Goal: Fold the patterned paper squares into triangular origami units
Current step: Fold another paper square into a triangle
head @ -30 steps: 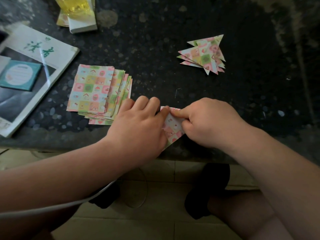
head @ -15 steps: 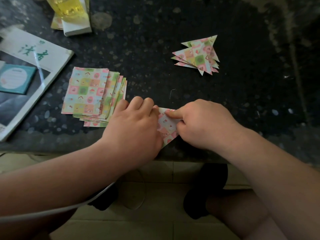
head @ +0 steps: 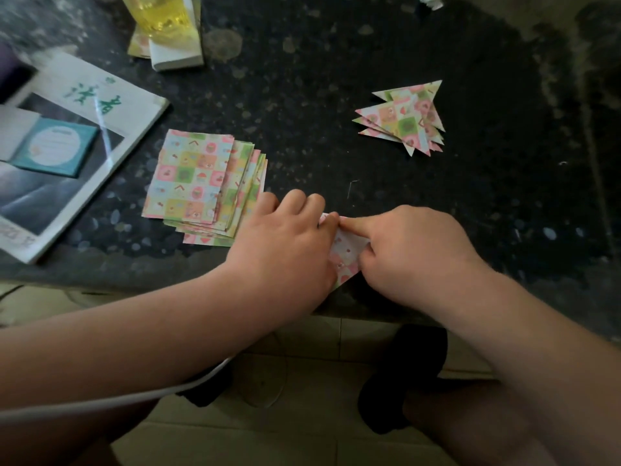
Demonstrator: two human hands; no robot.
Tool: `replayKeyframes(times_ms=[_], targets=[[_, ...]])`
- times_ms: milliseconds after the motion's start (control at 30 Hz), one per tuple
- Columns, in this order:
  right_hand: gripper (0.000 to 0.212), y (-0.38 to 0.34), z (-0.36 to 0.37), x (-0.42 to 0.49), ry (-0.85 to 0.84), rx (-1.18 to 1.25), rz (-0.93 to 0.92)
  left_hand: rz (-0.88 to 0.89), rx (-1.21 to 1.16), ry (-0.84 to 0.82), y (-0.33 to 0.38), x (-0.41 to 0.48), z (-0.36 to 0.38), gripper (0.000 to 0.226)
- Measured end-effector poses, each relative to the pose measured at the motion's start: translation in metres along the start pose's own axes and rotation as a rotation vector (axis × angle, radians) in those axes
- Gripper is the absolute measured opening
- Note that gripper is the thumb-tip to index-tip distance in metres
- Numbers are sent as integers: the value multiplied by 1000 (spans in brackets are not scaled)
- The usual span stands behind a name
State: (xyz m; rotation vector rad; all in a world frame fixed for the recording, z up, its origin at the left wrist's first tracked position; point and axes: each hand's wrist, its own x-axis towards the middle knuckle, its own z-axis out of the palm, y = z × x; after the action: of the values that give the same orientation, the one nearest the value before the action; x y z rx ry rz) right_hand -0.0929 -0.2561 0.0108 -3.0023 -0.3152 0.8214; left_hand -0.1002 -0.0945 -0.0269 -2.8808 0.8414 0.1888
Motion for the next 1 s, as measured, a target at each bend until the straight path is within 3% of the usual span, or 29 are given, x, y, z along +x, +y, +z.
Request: replayKeyframes(times_ms=[300, 500, 700, 867, 1000], targets=[[78, -13, 12, 4, -81, -290, 137, 12, 36, -10, 2, 4, 0, 71], [53, -15, 8, 3, -122, -328, 153, 31, 75, -77, 5, 7, -10, 76], [40, 10, -10, -4, -59, -152, 201, 7, 26, -78, 3, 8, -10, 72], [13, 25, -9, 10, 279, 242, 125, -77, -254, -58, -7, 13, -11, 49], [30, 11, 0, 28, 175, 324, 139, -306, -547, -139, -16, 28, -12, 64]])
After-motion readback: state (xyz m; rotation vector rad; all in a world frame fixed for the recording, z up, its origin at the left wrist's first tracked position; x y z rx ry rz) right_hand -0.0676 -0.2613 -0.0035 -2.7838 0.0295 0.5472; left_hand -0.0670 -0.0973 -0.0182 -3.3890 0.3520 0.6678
